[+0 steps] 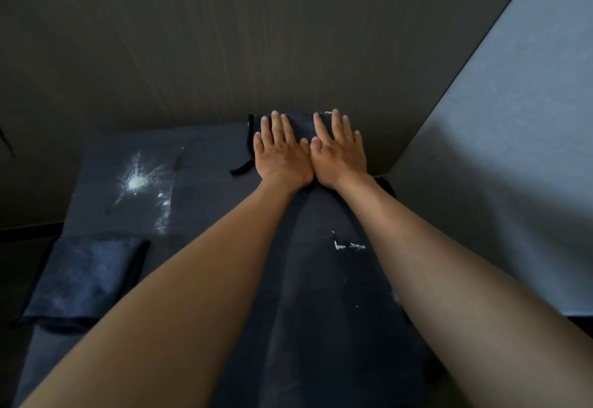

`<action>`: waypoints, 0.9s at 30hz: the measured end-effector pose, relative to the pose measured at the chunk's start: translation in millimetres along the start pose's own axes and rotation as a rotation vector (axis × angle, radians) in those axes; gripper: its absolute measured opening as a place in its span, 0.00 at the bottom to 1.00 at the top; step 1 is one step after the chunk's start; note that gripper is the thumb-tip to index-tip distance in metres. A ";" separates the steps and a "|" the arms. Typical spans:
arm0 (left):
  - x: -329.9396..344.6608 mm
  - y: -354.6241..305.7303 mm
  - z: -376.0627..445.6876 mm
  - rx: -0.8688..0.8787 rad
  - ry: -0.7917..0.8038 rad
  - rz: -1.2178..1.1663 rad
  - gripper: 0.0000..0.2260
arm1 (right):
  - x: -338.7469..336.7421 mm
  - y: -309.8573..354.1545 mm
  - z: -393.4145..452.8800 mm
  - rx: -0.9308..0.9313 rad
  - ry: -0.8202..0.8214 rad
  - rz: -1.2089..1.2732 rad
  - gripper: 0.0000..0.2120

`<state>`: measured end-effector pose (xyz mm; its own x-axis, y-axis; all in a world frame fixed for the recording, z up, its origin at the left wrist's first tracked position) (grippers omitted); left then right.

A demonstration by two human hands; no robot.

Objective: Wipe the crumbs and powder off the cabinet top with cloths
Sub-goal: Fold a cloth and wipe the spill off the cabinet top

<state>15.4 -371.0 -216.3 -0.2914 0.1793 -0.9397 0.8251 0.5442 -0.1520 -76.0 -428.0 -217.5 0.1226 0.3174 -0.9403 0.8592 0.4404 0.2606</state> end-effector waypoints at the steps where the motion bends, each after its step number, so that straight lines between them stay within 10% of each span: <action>1: 1.3 -3.8 -2.6 0.010 0.000 0.001 0.30 | 0.4 -3.9 -3.8 0.005 -0.005 0.006 0.27; 27: 35.9 3.3 -104.2 0.145 0.056 0.020 0.30 | 28.0 -15.9 -120.3 -0.016 -0.007 -0.048 0.28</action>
<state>-42.8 -277.4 -218.6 -0.2975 0.2364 -0.9250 0.8911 0.4167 -0.1801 -145.9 -325.1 -221.7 0.0849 0.2900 -0.9533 0.8560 0.4684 0.2187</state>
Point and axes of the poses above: each hand's wrist, its own z-axis towards the middle knuckle, its own x-axis out of the palm, y = z × x, the point moved 3 cm from there along z, towards the middle knuckle, and after that the axes turned 7 degrees about y, right-handed, at the moved point
